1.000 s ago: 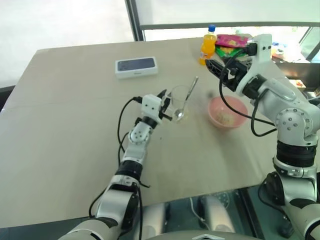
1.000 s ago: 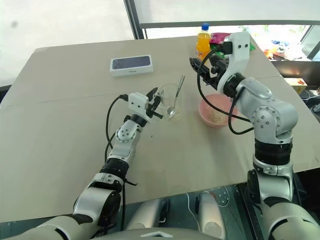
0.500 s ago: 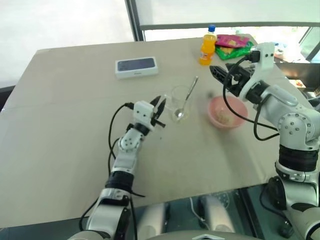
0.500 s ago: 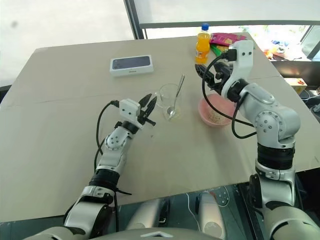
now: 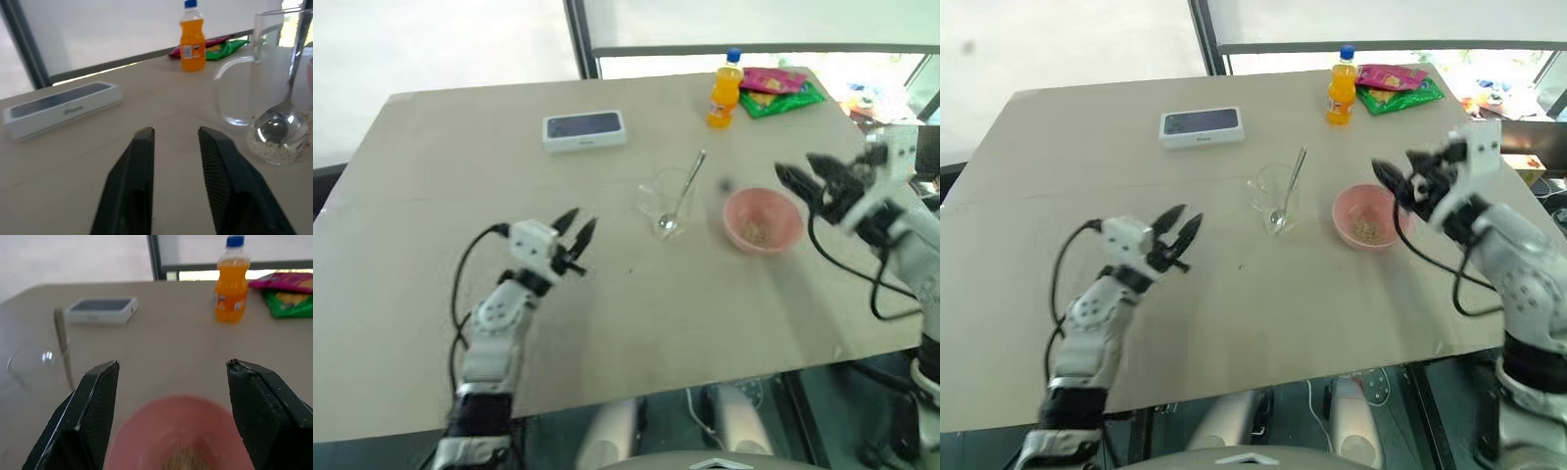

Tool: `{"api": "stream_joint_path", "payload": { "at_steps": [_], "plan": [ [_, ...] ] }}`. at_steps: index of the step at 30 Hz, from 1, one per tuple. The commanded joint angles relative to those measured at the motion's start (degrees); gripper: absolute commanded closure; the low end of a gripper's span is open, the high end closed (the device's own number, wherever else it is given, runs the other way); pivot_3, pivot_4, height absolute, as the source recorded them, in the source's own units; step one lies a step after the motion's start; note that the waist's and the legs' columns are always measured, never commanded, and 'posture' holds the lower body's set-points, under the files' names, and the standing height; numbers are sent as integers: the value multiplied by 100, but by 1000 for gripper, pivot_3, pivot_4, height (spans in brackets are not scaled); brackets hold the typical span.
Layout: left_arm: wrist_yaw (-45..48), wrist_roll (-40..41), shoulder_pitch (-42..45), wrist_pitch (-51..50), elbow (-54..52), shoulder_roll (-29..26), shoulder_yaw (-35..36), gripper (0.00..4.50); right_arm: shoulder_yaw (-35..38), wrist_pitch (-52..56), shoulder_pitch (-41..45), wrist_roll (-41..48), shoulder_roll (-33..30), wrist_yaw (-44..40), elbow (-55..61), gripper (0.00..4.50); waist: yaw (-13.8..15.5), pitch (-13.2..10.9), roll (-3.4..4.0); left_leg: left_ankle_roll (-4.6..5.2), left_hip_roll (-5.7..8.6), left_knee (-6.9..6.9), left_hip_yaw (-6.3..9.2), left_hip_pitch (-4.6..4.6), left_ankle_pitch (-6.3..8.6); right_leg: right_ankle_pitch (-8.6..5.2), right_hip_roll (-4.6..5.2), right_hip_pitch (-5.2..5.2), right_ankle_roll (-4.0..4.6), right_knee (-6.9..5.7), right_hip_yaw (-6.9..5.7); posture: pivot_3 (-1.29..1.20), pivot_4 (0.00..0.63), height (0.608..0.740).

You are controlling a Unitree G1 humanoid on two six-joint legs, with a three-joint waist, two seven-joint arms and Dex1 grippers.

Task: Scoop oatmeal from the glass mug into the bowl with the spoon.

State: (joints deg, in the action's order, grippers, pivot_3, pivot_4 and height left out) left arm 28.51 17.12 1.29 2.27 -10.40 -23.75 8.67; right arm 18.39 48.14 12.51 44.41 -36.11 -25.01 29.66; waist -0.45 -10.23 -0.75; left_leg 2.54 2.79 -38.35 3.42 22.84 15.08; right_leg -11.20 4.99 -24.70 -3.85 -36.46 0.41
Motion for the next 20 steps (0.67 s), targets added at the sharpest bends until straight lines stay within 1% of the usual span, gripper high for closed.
{"api": "stream_joint_path", "payload": {
  "at_steps": [1, 2, 3, 5, 7, 9, 11, 15, 18, 20],
  "plan": [
    [-2, 191, -568, -357, -887, -136, 186, 831, -69, -747, -770, -225, -135, -747, 680, 480, -20, 0, 1, 1, -1, 0, -4, -4, 0, 0, 0, 2, -1, 0, 3, 0, 150, 740],
    [-54, 157, -872, -397, -1026, -137, 261, 331, -113, -900, -1134, -267, -126, -935, 786, 205, -30, 1, 1, 1, -1, 0, -7, -8, 1, -1, 0, 4, -1, 0, 6, 0, 150, 740],
    [-71, 154, -1173, -425, -1126, -122, 325, 54, -152, -1012, -1455, -266, -103, -1100, 862, 19, -32, 1, 2, 1, -4, -1, -12, -13, 1, -1, -1, 7, -2, 0, 8, 0, 150, 740],
    [-8, 51, -1819, -365, -1242, -126, 396, 54, -265, -1330, -2053, -347, -25, -1444, 894, 19, -29, 4, -1, 1, -12, -4, -16, -22, 1, -2, -6, 15, -4, 2, 9, 0, 150, 740],
    [10, -94, -2367, -281, -1337, -109, 413, 54, -435, -1783, -2517, -683, 40, -1679, 670, 19, -27, 3, -1, 1, -21, -4, -16, -39, 1, -12, -10, 33, -15, 8, 6, 0, 150, 740],
    [-12, -171, -2733, -236, -1418, -61, 382, 54, -597, -2148, -2750, -1038, 31, -1827, 416, 19, -13, 5, -5, 1, -23, -5, -13, -44, 2, -30, -10, 46, -3, 22, -3, 0, 150, 740],
    [-17, -268, -3005, -216, -1497, -24, 281, 54, -650, -2384, -2777, -1156, 111, -1904, 91, 19, -2, 5, -6, 0, -26, -7, -10, -51, 3, -30, -7, 67, -3, 43, -9, 0, 150, 740],
    [-139, -264, -3146, -309, -1574, 118, 259, 54, -664, -2996, -2713, -1431, 304, -2062, -526, 19, 32, 7, -10, -20, -29, -7, -6, -70, 18, -30, 3, 94, -4, 60, -21, 0, 150, 740],
    [-212, -457, -3111, -211, -1530, 136, 225, 54, -653, -3123, -2694, -1411, 363, -2175, -775, 19, 52, 6, -7, -17, -33, -3, -1, -68, 19, -31, 0, 92, -3, 59, -29, 0, 150, 740],
    [-255, -550, -3084, -172, -1502, 156, 209, 54, -676, -3182, -2686, -1430, 359, -2249, -878, 19, 67, 6, -7, 3, -35, 1, 1, -68, 9, -30, -6, 92, -2, 60, -32, 0, 150, 740]
  ]
}}
